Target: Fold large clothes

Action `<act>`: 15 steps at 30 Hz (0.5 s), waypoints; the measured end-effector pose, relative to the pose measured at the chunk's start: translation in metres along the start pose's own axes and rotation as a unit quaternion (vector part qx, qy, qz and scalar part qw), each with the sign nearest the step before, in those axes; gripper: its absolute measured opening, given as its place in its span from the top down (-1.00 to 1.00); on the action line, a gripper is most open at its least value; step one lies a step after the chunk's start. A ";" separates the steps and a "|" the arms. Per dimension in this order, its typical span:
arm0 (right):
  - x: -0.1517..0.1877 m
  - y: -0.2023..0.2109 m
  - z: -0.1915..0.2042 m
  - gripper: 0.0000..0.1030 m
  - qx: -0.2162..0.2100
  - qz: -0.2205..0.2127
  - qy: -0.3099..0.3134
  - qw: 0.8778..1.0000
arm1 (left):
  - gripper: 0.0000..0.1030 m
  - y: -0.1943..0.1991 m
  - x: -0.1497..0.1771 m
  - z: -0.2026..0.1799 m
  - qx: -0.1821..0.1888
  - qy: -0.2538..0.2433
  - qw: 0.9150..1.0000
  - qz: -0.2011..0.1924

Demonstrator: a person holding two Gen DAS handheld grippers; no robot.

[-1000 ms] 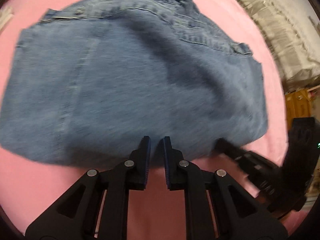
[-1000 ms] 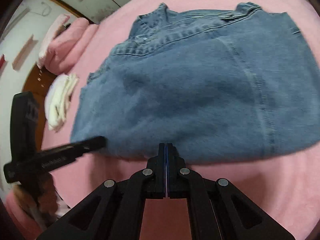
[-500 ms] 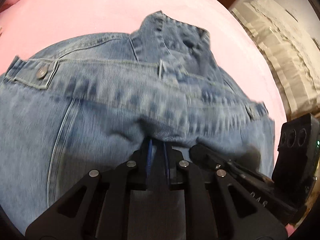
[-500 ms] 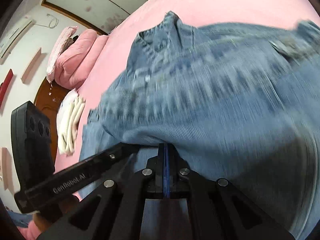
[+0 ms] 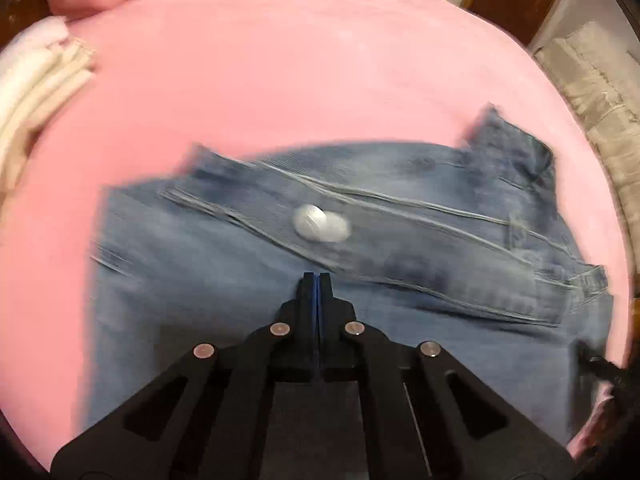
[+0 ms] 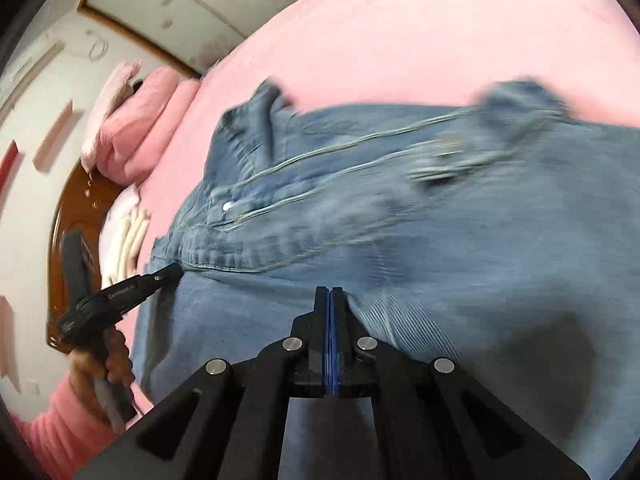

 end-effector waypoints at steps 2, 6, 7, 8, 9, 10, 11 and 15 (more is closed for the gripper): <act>-0.004 0.022 -0.021 1.00 0.052 -0.012 0.016 0.998 | 0.98 -0.007 -0.007 0.031 -0.041 0.016 0.999 -0.002; -0.017 0.077 -0.066 1.00 0.178 -0.038 0.016 0.983 | 0.98 -0.019 -0.011 0.075 -0.070 0.038 0.997 0.009; -0.020 0.086 -0.075 1.00 0.195 -0.034 0.020 0.980 | 0.98 -0.024 -0.010 0.080 -0.087 0.022 0.996 0.012; -0.023 0.093 -0.081 1.00 0.213 -0.030 0.025 0.976 | 0.98 -0.026 -0.009 0.081 -0.083 0.011 0.996 0.014; -0.026 0.098 -0.086 1.00 0.234 -0.021 0.039 0.971 | 0.98 -0.027 -0.010 0.080 -0.082 0.005 0.997 0.015; -0.030 0.098 -0.086 1.00 0.243 -0.004 0.060 0.968 | 0.98 -0.025 -0.011 0.079 -0.086 0.000 0.996 0.018; -0.034 0.099 -0.087 1.00 0.260 0.004 0.078 0.963 | 0.98 -0.021 -0.015 0.075 -0.089 -0.010 0.996 0.016; -0.068 0.100 -0.052 0.94 0.193 -0.003 0.160 0.968 | 0.97 0.017 -0.042 0.053 -0.034 -0.039 0.998 -0.042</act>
Point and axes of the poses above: each gripper's, at about its wrist camera, not at the fingertips, and y roughly against the way its jaws point, z to its left, x to its underside, the point moved 10 cm from there along -y, roughly the way its jaws point, and after that the axes turned 13 degrees about -x, right-handed, at the moved point
